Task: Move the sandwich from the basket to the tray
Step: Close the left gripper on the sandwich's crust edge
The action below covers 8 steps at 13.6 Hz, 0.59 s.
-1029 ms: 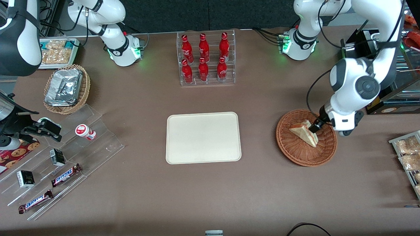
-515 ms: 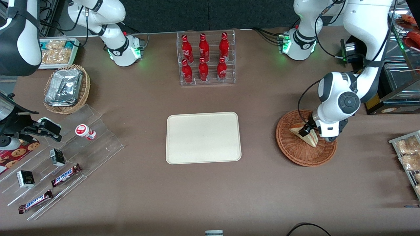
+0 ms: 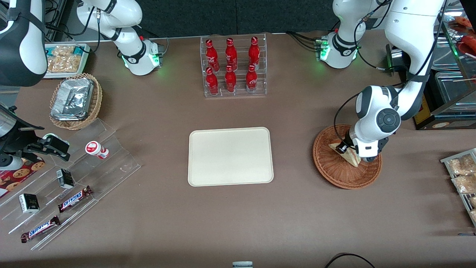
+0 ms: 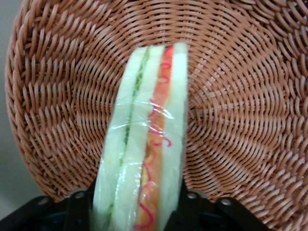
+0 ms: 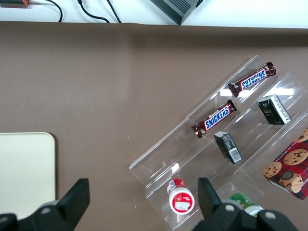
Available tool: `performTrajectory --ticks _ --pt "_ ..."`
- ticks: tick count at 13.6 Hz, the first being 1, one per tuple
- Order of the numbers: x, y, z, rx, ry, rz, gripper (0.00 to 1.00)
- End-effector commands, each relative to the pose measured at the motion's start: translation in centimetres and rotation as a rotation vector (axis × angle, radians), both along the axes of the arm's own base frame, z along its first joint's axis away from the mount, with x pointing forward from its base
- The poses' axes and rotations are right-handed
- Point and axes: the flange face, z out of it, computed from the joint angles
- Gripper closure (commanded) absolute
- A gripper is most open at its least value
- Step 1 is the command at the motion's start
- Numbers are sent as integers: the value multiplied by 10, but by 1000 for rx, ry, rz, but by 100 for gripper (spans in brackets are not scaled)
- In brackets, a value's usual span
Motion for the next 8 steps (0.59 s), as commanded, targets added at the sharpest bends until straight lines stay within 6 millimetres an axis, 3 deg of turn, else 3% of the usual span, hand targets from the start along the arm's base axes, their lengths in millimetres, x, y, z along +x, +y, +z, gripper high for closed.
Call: performTrajectory --ticks 1,5,8 --pt "2 -3 11 10 -25 -1 95" --pt "14 -14 53 13 -38 -14 95" --pt "34 -66 101 27 -9 -27 95"
